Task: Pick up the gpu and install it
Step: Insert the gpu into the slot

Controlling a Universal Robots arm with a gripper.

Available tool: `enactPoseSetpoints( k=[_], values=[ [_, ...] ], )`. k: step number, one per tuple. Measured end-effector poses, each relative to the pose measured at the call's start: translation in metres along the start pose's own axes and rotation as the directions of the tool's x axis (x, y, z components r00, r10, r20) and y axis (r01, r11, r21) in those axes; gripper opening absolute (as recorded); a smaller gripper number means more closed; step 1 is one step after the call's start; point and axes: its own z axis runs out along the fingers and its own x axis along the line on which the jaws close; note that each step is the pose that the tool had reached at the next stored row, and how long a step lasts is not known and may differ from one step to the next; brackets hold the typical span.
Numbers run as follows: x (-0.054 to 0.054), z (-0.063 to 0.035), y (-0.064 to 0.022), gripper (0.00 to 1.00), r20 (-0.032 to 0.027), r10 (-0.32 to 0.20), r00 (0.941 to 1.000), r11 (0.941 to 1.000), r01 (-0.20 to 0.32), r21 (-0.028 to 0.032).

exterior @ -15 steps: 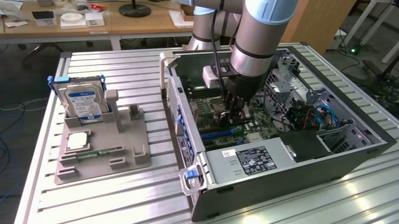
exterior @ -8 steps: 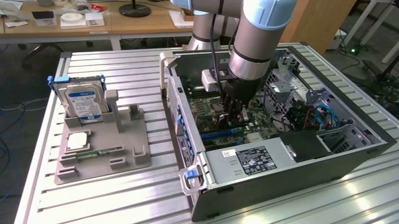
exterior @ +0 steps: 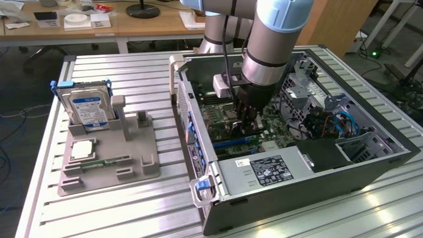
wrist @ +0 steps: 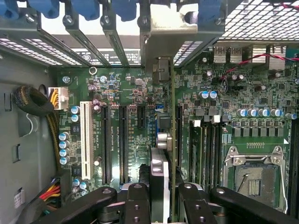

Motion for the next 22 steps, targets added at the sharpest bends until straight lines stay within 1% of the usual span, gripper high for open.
enactPoseSetpoints(
  k=[5,12,22],
  values=[
    [0.0001,0.0001,0.0020,0.28,0.0000,0.000,1.0000,1.0000,0.000,0.0002],
    [0.0022,0.0012,0.0025,0.28,-0.0002,0.000,1.0000,1.0000,0.000,0.0000],
    [0.0024,0.0038,0.0062,0.28,-0.0001,0.000,1.0000,1.0000,0.000,0.0000]
  ],
)
